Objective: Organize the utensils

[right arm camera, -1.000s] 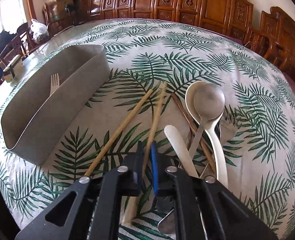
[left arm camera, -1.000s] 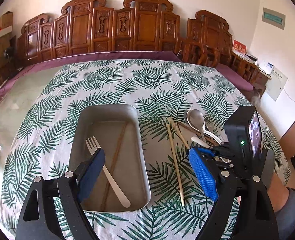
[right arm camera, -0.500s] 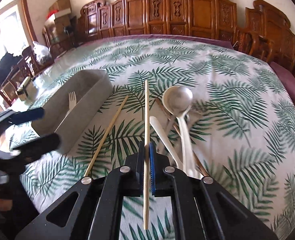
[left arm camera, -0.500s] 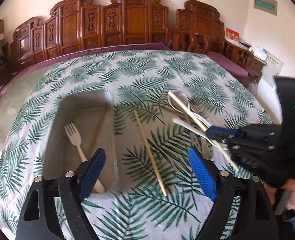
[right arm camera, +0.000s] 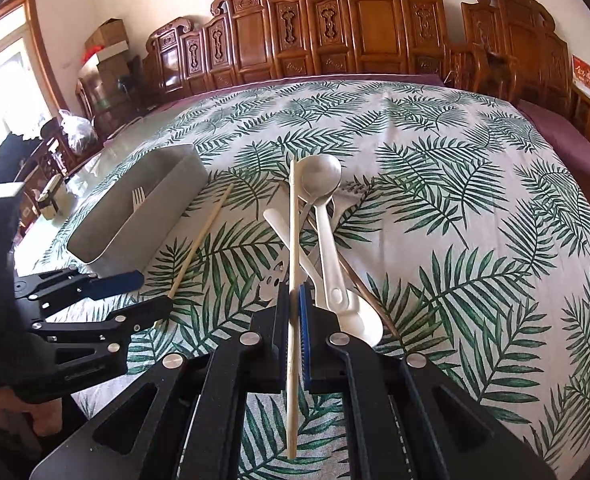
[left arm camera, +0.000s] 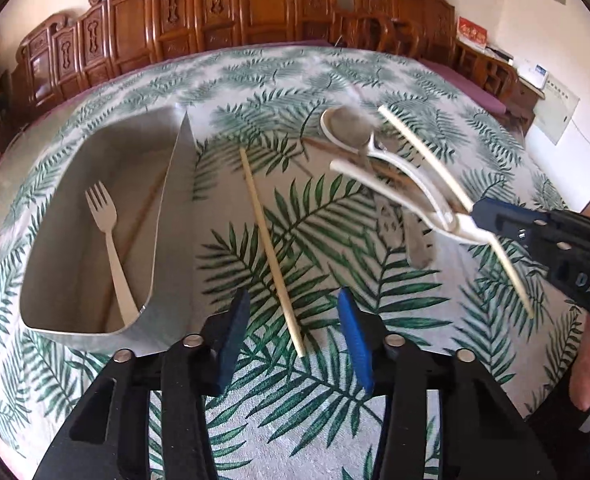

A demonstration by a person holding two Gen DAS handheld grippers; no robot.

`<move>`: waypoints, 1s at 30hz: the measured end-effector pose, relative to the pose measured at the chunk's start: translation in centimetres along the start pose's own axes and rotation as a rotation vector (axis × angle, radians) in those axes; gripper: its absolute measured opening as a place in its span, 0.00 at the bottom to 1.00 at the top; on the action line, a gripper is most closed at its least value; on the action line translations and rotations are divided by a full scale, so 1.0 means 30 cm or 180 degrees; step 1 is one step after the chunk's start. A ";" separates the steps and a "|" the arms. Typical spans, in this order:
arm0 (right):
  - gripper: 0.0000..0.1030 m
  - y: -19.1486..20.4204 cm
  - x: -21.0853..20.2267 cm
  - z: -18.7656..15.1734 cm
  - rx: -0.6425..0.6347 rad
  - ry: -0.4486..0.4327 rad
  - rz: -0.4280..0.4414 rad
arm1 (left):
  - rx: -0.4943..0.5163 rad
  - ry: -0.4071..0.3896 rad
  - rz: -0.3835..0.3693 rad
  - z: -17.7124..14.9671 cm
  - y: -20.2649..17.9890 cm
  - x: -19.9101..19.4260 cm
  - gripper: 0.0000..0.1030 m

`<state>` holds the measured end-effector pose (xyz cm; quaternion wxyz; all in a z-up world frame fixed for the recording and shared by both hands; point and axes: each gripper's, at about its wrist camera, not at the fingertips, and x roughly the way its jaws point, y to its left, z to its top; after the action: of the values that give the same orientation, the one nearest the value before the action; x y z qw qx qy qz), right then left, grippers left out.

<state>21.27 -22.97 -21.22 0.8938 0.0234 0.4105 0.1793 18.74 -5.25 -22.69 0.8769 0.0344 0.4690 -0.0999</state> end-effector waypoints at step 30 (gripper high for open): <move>0.06 0.040 -0.009 0.005 -0.0104 -0.0035 0.0031 | 0.0016 0.0067 0.0047 -0.039 0.083 -0.067 0.04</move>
<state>20.85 -21.93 -20.70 0.8954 0.0119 0.4024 0.1903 17.21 -2.36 -21.76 0.8725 0.0411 0.4777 -0.0942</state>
